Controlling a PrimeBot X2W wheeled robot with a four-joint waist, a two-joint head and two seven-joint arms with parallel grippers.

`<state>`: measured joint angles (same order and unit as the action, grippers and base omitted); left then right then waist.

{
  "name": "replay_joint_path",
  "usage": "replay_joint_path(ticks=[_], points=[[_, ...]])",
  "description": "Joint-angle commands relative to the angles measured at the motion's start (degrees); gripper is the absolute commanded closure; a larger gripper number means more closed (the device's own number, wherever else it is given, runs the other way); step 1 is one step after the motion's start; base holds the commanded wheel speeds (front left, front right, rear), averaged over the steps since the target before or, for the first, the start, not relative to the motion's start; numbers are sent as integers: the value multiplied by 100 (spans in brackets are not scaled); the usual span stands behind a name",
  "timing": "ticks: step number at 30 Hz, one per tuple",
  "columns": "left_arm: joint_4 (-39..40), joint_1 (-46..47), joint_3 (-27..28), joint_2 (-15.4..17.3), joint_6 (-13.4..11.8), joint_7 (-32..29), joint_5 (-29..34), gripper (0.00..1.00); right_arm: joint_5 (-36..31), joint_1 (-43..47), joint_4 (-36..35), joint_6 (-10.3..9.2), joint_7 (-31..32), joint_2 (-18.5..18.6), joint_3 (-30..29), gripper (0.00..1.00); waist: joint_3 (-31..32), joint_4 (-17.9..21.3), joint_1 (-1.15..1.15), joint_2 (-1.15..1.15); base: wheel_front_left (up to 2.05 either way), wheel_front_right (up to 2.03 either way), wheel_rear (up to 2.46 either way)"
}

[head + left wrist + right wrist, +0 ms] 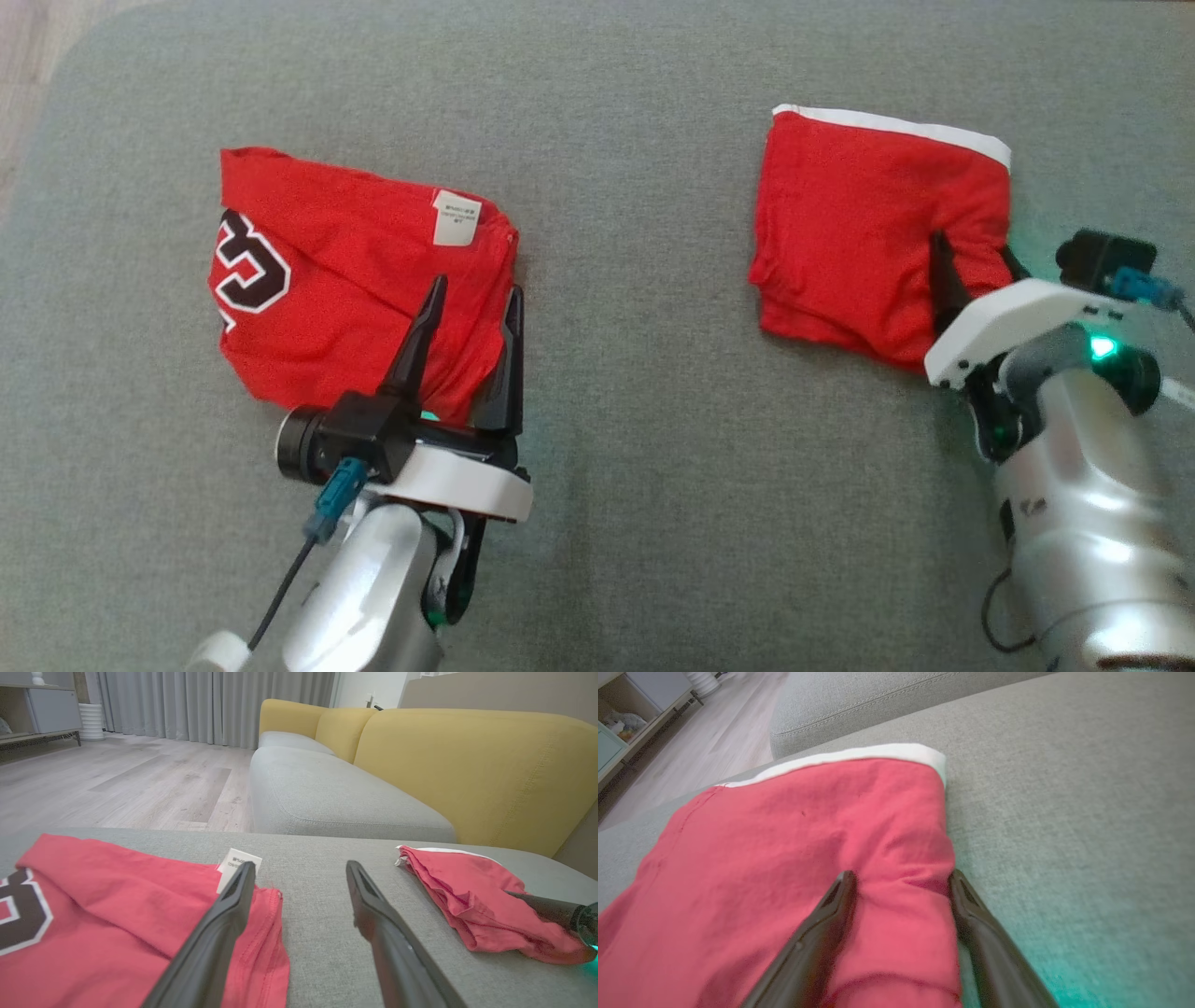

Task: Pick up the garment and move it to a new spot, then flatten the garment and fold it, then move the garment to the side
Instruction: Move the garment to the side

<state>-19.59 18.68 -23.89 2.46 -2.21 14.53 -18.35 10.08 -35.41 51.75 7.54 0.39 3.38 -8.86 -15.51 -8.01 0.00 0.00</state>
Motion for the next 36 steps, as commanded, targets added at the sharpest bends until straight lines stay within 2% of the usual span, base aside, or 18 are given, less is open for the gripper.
replay_joint_path(ticks=[1,2,9,14,19,20,27,31,36], points=[[165,223,156,42,-31,47,-14,0,-4,-138,161,-5,76,-50,202,26,-1,-32,0,0,0,0,0],[158,223,162,42,-35,47,-10,0,-11,-179,267,-5,33,-50,229,99,7,-33,0,0,0,0,0],[107,155,308,42,-59,47,60,0,-701,-360,564,-5,-557,67,506,100,148,130,0,0,0,0,0],[112,109,426,42,-40,47,102,0,-971,-383,531,-5,-604,489,1103,100,270,313,0,0,0,0,0],[129,93,429,42,-22,47,109,0,-854,-256,432,-5,-355,1382,1979,100,318,400,0,0,0,0,0],[129,93,429,42,-22,47,109,0,-854,-256,432,-5,-355,1382,1979,100,318,400,0,0,0,0,0],[209,162,479,42,-10,47,158,0,-403,-49,259,-5,81,2953,2832,100,94,390,0,0,0,0,0],[251,251,493,42,16,47,185,0,-223,-54,295,-5,202,3756,3032,100,-127,319,0,0,0,0,0],[316,367,486,42,26,47,181,0,-282,-289,390,-5,181,4344,3098,100,-397,230,0,0,0,0,0]])
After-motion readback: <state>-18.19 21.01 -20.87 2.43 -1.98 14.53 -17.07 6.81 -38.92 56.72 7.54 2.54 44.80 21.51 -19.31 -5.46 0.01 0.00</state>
